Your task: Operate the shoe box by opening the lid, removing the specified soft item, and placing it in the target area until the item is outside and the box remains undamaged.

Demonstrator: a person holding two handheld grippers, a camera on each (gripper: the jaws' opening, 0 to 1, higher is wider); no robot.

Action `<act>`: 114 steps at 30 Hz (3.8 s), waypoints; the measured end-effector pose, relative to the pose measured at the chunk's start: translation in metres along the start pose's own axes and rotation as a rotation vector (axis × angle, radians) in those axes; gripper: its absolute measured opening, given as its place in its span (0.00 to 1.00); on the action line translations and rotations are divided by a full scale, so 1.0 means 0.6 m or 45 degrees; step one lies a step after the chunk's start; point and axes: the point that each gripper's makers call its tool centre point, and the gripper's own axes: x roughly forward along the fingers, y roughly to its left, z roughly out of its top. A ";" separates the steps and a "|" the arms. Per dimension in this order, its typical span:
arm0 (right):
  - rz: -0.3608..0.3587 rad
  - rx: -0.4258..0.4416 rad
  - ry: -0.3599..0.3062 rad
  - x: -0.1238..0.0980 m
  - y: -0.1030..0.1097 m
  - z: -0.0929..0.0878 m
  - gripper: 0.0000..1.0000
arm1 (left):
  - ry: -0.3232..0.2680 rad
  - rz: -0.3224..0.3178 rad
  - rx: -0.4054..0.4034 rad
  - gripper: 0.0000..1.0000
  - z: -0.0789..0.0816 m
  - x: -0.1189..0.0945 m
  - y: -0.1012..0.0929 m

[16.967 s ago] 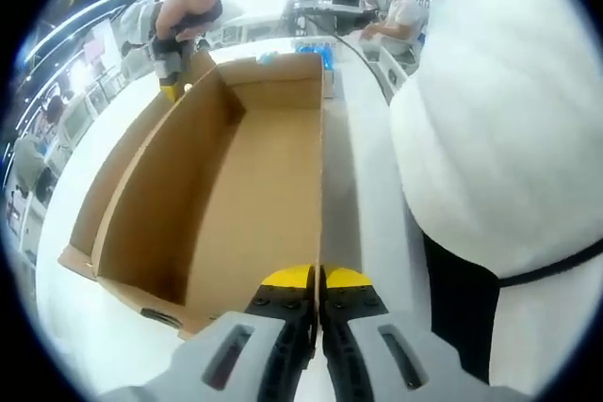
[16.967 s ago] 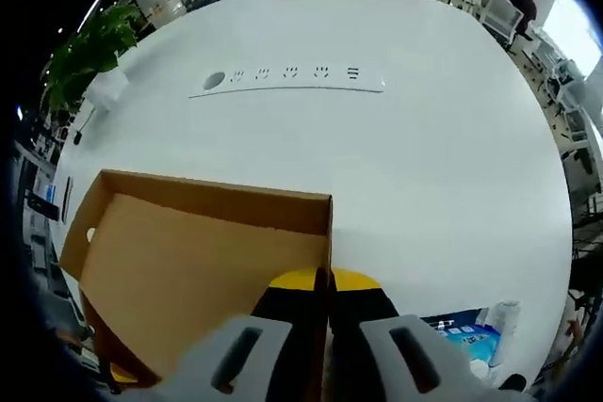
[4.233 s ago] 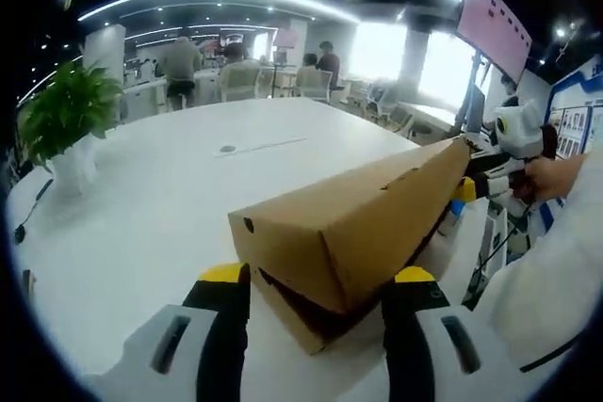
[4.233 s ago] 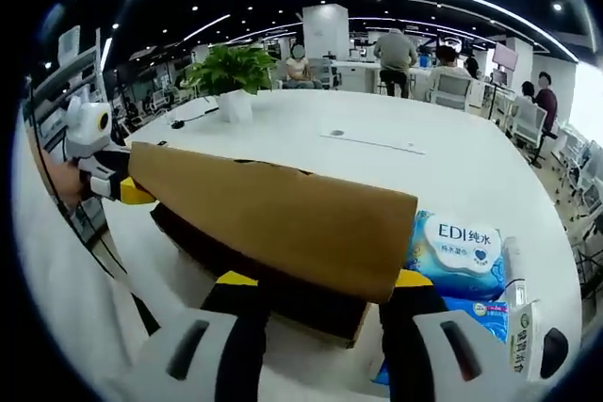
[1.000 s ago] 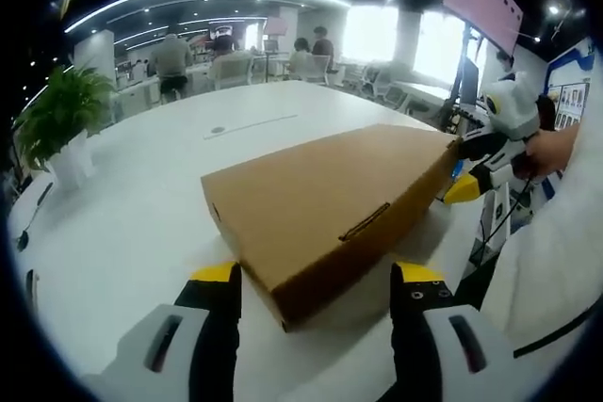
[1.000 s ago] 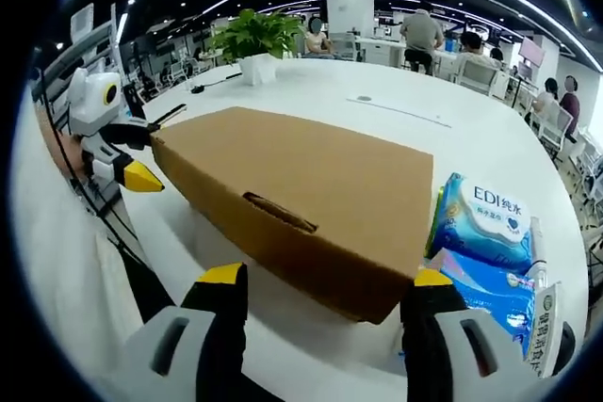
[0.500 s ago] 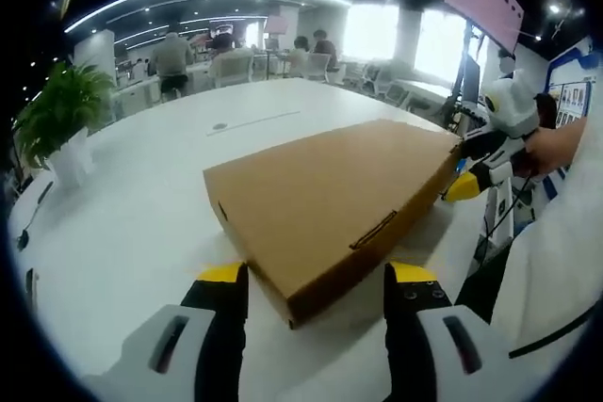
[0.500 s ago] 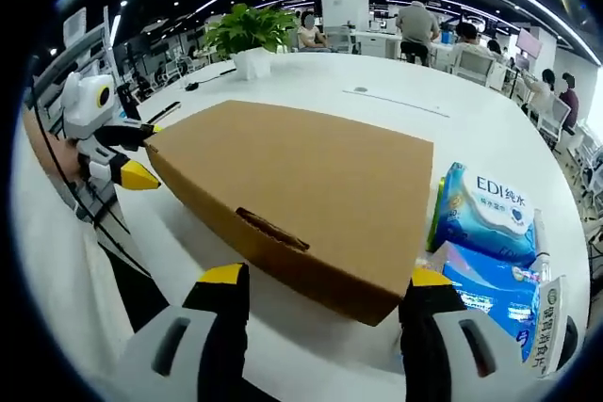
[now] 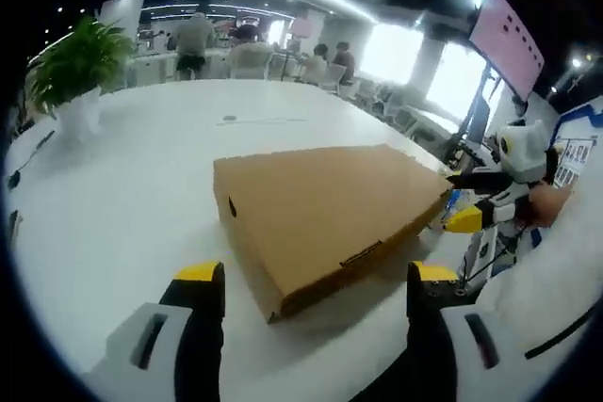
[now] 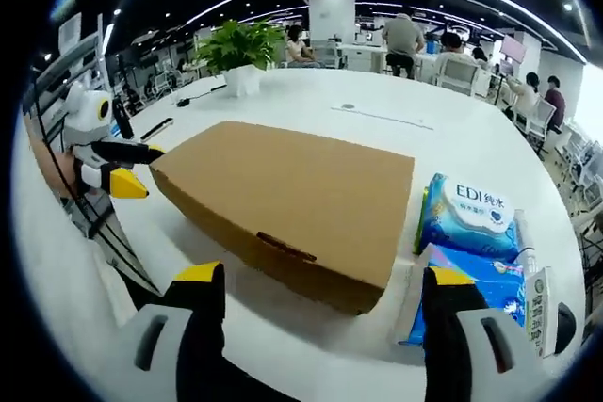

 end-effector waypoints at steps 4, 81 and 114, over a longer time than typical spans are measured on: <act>0.036 0.199 -0.161 -0.040 0.015 0.047 0.82 | 0.004 -0.018 -0.181 0.89 0.002 -0.020 -0.002; 0.413 1.815 -0.368 0.006 -0.023 -0.014 0.29 | -0.225 -0.202 -1.519 0.30 -0.042 0.010 0.026; 0.294 1.877 -0.343 0.029 -0.035 -0.023 0.27 | -0.172 -0.024 -1.265 0.31 -0.057 0.018 0.046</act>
